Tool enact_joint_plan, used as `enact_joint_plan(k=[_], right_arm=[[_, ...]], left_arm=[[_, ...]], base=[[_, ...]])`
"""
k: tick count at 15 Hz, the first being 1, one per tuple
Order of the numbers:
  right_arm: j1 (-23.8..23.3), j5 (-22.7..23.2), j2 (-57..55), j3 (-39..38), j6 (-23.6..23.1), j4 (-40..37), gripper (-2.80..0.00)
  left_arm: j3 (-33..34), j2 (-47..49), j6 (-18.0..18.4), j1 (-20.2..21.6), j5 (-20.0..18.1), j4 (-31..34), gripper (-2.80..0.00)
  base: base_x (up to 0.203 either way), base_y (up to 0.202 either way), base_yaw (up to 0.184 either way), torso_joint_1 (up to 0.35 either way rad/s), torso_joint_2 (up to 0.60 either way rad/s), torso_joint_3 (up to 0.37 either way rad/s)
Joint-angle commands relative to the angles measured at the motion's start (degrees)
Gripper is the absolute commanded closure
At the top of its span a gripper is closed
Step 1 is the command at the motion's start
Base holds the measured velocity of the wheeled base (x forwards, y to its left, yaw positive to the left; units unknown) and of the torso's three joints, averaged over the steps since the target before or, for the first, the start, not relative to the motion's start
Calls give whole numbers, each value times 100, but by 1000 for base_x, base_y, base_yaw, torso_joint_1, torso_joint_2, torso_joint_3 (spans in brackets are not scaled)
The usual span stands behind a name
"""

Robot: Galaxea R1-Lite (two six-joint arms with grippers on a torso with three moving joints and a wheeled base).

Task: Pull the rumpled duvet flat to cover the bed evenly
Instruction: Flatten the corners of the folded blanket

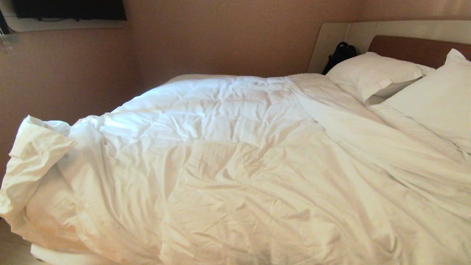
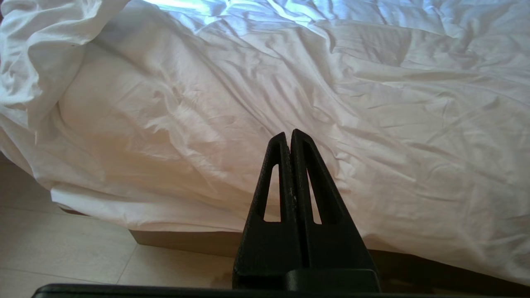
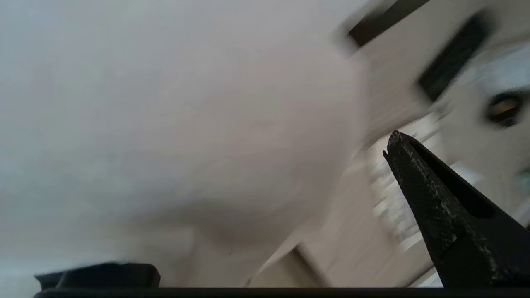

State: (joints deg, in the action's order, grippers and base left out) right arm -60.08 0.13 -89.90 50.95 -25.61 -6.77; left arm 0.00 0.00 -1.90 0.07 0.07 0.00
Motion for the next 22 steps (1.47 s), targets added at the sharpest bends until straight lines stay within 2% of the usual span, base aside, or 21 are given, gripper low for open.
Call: enact_joint_plan(k=[1, 7, 10, 22], right_arm=[[33, 74, 271, -274, -75, -308, -280], [294, 82, 1062, -1404, -95, -297, -280], [312, 82, 1153, -1730, -82, -195, -280], [279, -22, 371, -2938, -13, 2508, -280]], left_arm=[[0, 0, -3, 1, -7, 0, 0], [0, 0, -3, 1, -7, 0, 0], [0, 0, -3, 1, 1, 0, 0], [0, 0, -3, 1, 1, 0, 0]], base=[[0, 0, 0, 0, 0, 0], [0, 0, 0, 0, 0, 0], [0, 0, 0, 0, 0, 0], [0, 0, 0, 0, 0, 0]])
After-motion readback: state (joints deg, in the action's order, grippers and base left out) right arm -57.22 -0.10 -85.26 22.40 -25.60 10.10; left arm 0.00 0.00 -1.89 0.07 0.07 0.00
